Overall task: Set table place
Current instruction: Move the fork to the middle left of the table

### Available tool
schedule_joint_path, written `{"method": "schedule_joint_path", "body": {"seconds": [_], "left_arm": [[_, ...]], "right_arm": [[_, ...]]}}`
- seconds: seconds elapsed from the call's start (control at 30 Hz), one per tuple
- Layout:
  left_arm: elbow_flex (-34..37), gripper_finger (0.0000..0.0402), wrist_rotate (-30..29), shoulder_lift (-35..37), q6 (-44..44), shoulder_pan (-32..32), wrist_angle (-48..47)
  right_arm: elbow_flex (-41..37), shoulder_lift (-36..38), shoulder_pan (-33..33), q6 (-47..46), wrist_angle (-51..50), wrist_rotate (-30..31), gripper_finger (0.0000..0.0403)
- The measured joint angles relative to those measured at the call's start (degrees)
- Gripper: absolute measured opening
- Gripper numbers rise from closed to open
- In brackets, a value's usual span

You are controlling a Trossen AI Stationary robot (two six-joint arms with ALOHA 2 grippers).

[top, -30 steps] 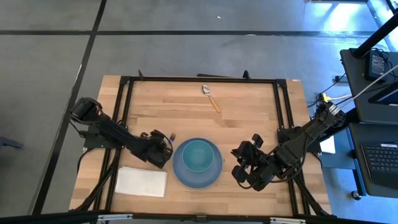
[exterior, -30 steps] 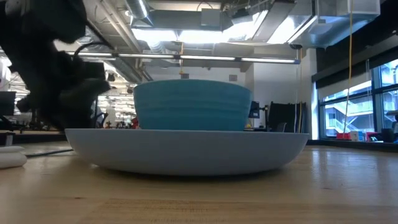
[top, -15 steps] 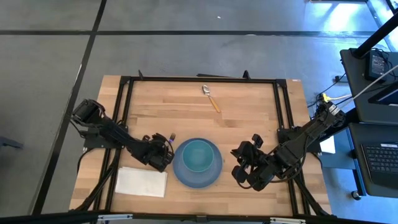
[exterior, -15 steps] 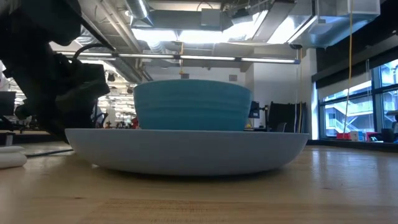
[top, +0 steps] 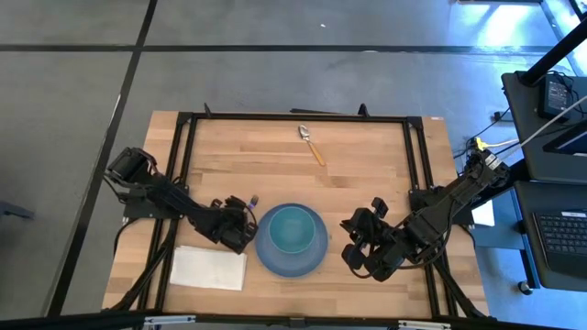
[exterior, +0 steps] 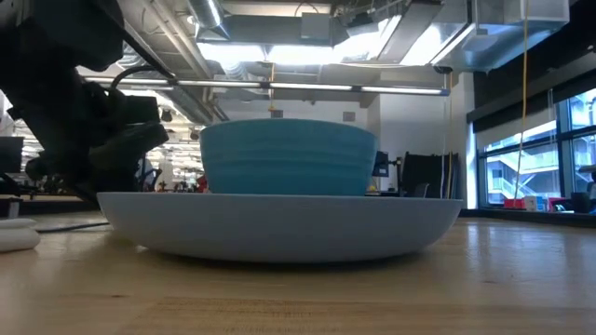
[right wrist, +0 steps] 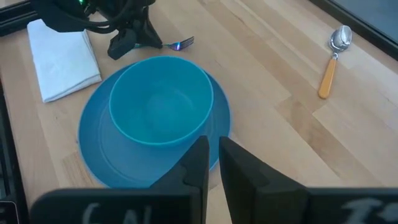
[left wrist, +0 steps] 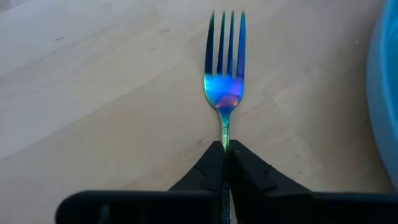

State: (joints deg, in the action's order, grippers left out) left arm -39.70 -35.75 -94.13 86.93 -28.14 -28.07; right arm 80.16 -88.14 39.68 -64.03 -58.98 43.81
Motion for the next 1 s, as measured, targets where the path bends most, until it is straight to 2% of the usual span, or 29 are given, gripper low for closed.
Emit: {"method": "schedule_joint_path", "body": {"seconds": [0.37, 0.57, 0.7, 0.8, 0.87, 1.0], "left_arm": [[-9.71, 0.0007, -2.36, -0.20, 8.22, -0.13, -6.93], [-10.84, 0.0005, -3.68, -2.47, 16.88, -1.52, -8.25], [-10.84, 0.0003, 0.75, -7.20, 22.62, -1.91, -7.94], [-11.65, 0.0006, -0.95, -10.67, 25.52, -2.86, -8.10], [-13.51, 0.0006, -1.35, -12.34, 27.68, -3.10, -10.44], [-19.29, 0.0003, 2.48, -13.40, 29.85, -2.70, -17.40]], "right_arm": [[0.00, 0.00, 0.00, 2.62, -0.07, -0.06, 0.0042], [0.00, 0.00, 0.00, 4.17, -0.07, -0.17, 0.0042], [0.00, 0.00, -0.02, 4.20, -0.04, -2.82, 0.0042], [0.00, 0.00, -0.17, 4.93, -0.04, -4.99, 0.0042], [0.09, 0.00, -0.19, 6.16, -0.11, -5.35, 0.0042], [1.10, 0.00, -0.17, 7.97, -0.15, -5.38, 0.0042]]}}
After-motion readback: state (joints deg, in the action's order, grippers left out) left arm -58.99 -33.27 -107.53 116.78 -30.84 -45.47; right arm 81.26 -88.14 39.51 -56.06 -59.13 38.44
